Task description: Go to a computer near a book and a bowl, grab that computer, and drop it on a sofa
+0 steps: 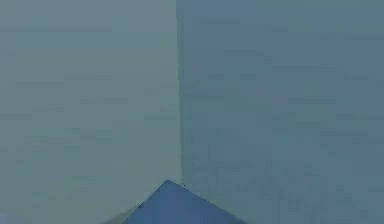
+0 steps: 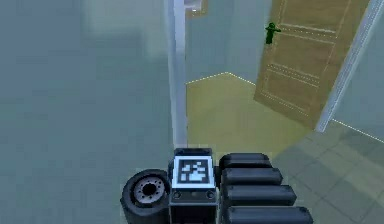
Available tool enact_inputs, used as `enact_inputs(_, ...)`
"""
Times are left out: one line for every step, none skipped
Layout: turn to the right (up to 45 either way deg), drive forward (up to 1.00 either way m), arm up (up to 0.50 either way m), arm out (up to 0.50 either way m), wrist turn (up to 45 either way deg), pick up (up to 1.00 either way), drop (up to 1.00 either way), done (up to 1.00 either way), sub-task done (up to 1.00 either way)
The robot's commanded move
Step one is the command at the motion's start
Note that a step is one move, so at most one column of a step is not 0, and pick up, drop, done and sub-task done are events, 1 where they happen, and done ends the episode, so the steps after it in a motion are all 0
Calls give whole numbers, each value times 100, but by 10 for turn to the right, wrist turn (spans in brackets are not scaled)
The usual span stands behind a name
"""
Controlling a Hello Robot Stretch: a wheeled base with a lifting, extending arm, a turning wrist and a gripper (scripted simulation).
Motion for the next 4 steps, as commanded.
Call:
enact_inputs(450,0,0,0,0,0,0,0,0)
enact_inputs(420,0,0,0,0,0,0,0,0)
enact_inputs(-450,0,0,0,0,0,0,0,0)
enact_inputs(-450,0,0,0,0,0,0,0,0)
